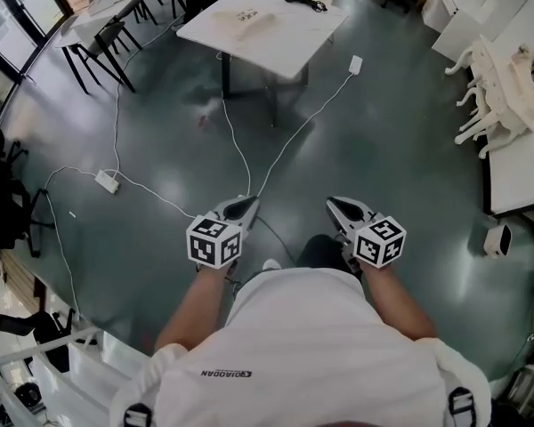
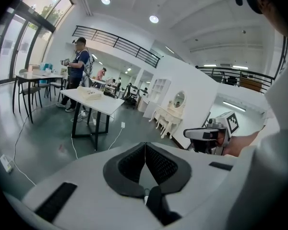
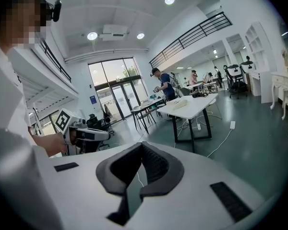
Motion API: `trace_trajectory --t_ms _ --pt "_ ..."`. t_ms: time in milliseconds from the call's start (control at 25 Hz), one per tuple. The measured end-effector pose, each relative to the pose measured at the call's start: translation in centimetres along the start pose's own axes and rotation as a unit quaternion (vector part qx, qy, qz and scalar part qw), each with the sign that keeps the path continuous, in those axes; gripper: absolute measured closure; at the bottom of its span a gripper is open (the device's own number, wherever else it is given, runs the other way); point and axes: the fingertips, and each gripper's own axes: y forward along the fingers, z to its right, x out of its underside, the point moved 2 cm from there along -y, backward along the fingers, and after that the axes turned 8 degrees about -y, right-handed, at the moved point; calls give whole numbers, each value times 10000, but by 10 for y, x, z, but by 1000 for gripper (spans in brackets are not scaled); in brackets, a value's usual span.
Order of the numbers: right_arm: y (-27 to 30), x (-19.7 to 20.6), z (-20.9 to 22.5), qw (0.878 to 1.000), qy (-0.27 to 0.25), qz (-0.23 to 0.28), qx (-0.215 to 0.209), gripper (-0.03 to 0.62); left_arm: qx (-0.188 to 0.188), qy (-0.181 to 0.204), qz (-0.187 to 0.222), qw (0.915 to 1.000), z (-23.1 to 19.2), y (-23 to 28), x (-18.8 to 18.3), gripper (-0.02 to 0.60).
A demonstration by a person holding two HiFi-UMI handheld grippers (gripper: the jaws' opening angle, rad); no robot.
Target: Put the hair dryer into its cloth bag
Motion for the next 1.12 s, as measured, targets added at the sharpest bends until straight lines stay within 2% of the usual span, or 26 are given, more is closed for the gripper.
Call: trace_trajectory --t_ms 280,560,840,1120 --pt "4 -3 17 9999 141 -76 42 574 70 -48 17 10000 0 18 -10 552" --pt "22 -3 47 9996 275 -50 -72 574 -110 -110 -73 9999 -16 46 -19 552" --pt "52 -27 118 9991 414 75 -78 574 -172 -32 -101 9998 -22 101 -65 552" --pt "83 -60 192 9982 493 194 -263 574 -233 -36 -114 9997 -30 174 -116 552"
